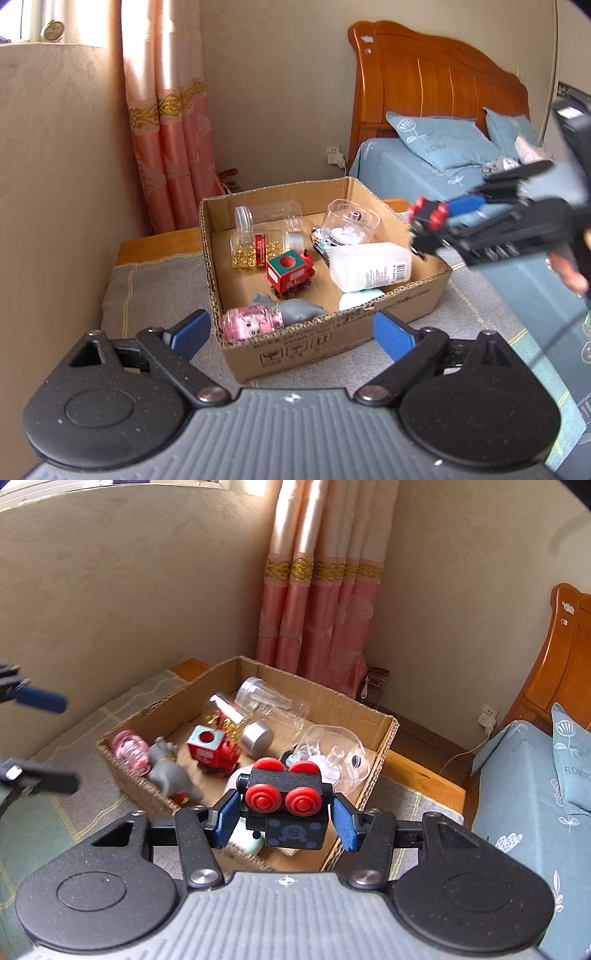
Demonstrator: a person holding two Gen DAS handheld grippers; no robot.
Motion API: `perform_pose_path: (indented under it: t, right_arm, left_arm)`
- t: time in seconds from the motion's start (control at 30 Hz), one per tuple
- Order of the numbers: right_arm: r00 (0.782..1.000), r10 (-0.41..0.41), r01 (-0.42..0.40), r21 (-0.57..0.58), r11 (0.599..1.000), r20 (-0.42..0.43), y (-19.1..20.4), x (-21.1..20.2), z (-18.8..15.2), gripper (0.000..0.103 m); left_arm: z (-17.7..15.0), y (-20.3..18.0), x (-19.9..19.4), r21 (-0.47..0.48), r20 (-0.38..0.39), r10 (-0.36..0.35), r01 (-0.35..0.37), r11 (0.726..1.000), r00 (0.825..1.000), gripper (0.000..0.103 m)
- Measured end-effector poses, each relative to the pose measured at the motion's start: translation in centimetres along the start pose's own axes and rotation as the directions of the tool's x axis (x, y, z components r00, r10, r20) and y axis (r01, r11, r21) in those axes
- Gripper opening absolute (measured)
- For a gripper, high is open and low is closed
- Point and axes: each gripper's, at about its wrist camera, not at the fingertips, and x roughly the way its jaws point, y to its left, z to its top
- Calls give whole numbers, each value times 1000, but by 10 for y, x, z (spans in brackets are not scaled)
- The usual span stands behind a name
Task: Organize rigid objects
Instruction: 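Carry the pig keychain and black cube into the box and open both tools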
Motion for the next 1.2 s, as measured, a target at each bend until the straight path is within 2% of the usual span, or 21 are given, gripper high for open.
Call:
perform_pose_path:
  t: [0.33,0.53,0.7,0.83,0.93,1.07,1.2]
  right_arm:
    - [999,-17,19,34,999,-48,-22,59,52,59]
    - [994,-13,20,68,997,-105,-35,97,75,59]
    - [987,-49,60,66,996,-151,-40,122,87,59]
    - [986,-66,80,85,993,-152,-42,137,91,59]
    - [984,-64,85,122,989,-167,-45,141,93,68]
    - [988,-63,83,138,987,-142,-47,133,91,90]
    - [990,-50,73,165,984,-135,-49,119,86,94]
  left_arm:
    - [-18,-9,-16,-8,63,76,-75,997,995,95]
    - [-26,-8,-17,-34,54,73,-72,997,996,96]
    - [-30,-8,-14,-31,44,75,-74,997,996,96]
    - [-32,-7,-14,-32,40,75,-74,997,996,96]
    - [-32,-7,-15,-28,40,82,-81,996,996,96]
    - [-33,-5,-15,-29,43,92,-91,995,995,96]
    - [-33,-4,-16,-36,46,111,-109,993,993,96]
